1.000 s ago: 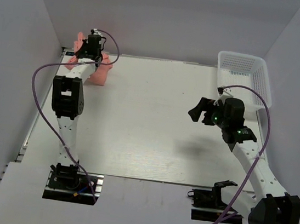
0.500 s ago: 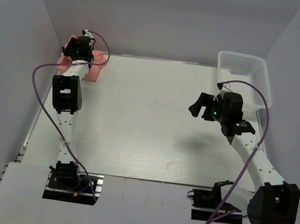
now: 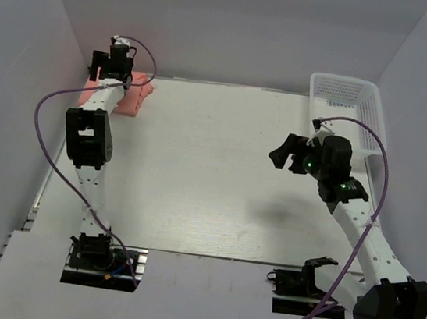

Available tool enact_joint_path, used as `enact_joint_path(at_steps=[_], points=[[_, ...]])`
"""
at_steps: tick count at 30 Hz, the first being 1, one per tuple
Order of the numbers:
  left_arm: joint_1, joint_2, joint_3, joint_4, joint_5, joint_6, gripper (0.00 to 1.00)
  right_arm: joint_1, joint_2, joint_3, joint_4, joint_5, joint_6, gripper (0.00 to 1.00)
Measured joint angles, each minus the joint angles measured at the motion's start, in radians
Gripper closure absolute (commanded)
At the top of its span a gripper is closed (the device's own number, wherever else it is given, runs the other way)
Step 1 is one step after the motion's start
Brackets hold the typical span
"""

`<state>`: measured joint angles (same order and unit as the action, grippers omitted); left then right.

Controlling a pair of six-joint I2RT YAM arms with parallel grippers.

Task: Fold and stack the t-shirts
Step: Put the neatly folded tshirt into the corner of the board with the left arm

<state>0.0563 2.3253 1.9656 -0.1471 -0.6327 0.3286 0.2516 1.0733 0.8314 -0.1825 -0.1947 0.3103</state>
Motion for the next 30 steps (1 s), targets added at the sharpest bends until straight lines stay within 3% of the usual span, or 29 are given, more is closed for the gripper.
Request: enact_joint_path(at_steps=[9,15,22,26,30], points=[[-0.054,-0.438,-0.417,-0.113,0.312,-0.417,0.0,0.0,-0.183,-0.081,-0.004,-0.049,0.004,0.1],[-0.209,-0.809,-0.863,-0.003,0.495,-0.652,0.0,0.0,-0.292,-0.165,-0.015,-0.053,0.012,0.1],[-0.628,-1.066,-1.103,0.026,0.497,-0.771,0.0,0.0,-0.302,-0.228,-0.072,-0.031,0.026,0.1],[-0.751,-1.13,-1.202,0.016,0.459,-0.802,0.0,0.0,-0.301,-0.275,-0.088,-0.022,0.041,0.1],[-0.812,-1.166,-1.206,-0.024,0.361,-0.812,0.0,0.0,-0.329,-0.3,-0.079,-0.021,0.053,0.1]])
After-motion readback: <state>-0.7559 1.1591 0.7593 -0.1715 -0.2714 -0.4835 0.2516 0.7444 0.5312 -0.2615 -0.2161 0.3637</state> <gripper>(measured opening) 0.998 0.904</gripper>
